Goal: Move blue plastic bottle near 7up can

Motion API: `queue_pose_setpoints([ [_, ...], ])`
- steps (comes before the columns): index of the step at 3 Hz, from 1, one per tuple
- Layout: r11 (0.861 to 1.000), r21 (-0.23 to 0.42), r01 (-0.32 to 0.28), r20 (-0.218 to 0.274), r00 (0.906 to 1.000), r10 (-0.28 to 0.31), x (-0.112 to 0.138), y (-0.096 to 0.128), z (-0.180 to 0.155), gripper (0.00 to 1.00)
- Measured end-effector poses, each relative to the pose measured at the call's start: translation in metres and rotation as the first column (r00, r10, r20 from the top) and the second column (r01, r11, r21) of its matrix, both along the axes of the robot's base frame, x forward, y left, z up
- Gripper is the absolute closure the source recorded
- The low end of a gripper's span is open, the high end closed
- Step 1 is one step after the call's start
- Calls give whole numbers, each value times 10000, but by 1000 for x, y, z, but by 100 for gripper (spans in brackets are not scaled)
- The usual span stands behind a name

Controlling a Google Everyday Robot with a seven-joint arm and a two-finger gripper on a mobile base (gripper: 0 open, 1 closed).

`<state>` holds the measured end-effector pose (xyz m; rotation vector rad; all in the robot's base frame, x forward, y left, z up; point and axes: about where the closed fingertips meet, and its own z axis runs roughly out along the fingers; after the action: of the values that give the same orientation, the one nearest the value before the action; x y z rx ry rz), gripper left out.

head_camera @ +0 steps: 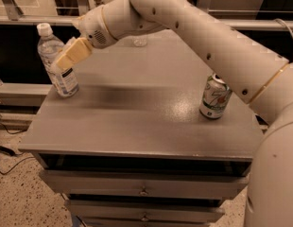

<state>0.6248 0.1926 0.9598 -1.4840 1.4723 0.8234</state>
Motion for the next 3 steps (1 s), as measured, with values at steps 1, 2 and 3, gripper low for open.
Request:
queue_pose_setpoints([
  [1,9994,314,-145,-290,9995,154,0,19,2,0],
  [2,10000,44,10,-460,9989,-7,0,38,-14,23],
  [3,9984,-299,478,-484,9976,-492,3,39,-26,54],
])
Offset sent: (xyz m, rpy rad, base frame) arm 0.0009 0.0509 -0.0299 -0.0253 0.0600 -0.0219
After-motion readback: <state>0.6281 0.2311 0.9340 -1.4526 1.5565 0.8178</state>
